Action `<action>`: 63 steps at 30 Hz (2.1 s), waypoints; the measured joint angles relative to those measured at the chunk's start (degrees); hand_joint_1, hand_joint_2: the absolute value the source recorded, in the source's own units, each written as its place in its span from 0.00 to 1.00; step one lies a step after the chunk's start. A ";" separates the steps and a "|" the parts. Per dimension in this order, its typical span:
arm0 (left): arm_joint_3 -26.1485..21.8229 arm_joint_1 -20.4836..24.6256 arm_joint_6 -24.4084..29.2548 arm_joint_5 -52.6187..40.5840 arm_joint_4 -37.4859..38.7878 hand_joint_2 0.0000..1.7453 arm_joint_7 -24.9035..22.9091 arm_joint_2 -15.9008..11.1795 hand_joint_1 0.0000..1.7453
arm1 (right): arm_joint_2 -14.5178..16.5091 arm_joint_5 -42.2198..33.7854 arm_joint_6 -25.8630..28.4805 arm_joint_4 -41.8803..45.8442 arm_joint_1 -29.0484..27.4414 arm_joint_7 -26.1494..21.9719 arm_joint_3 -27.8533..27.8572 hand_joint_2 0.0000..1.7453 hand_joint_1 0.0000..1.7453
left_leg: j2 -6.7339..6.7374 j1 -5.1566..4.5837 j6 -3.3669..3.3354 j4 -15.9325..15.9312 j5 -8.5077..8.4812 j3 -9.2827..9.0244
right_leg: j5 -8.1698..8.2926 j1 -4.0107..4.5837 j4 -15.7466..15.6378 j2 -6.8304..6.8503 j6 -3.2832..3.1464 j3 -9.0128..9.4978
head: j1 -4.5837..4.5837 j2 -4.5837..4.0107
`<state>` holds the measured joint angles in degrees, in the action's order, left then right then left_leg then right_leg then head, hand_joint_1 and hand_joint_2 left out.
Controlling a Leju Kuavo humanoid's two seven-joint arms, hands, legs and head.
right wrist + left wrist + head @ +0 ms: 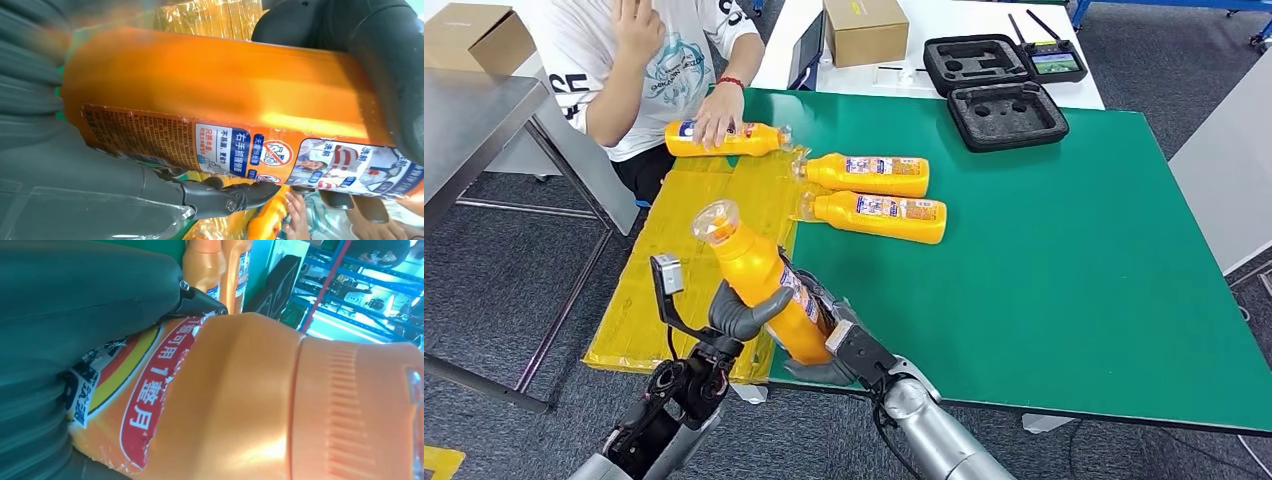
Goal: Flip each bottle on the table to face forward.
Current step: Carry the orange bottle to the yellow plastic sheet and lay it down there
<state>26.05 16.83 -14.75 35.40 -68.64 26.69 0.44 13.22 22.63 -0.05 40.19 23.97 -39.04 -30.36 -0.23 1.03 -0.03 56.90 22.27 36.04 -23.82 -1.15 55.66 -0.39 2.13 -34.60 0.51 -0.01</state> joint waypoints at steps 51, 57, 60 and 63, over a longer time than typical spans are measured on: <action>-2.07 21.72 31.62 -71.31 26.76 1.00 -0.88 -6.40 1.00 | -2.19 -17.54 5.38 31.46 -3.69 -0.87 -2.54 0.00 0.00 | -0.02 0.00 0.05 0.01 -0.08 0.03 | 0.04 0.00 0.03 0.00 0.01 0.00 | -0.01 0.01; 0.38 24.62 27.91 -74.19 32.11 1.00 -3.31 -5.86 1.00 | -1.77 -18.20 5.07 29.87 -2.80 -0.84 -3.91 1.00 0.00 | -0.02 0.02 0.06 0.00 -0.07 0.07 | 0.02 0.02 0.02 0.01 0.00 -0.06 | -0.02 0.00; 2.39 26.51 25.33 -77.17 34.95 1.00 -5.44 -5.24 1.00 | -1.14 -18.90 4.83 28.21 -2.21 -0.77 -5.09 1.00 0.00 | -0.02 0.03 0.06 0.00 -0.07 0.08 | 0.02 0.03 0.03 0.01 -0.01 -0.06 | -0.01 0.00; 4.28 28.21 21.83 -79.32 37.23 1.00 -7.05 -4.85 1.00 | -0.61 -19.32 4.62 26.98 -1.86 -0.75 -5.94 1.00 0.00 | -0.03 0.03 0.06 0.00 -0.08 0.08 | 0.02 0.03 0.03 0.01 -0.01 -0.05 | -0.01 0.01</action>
<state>30.33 45.04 7.08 -43.92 -31.41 19.64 -4.41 12.61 3.31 4.57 67.17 22.11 -39.80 -36.31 -0.26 1.06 0.03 56.90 22.18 36.12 -23.80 -1.12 55.70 -0.38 2.12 -34.66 0.50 0.00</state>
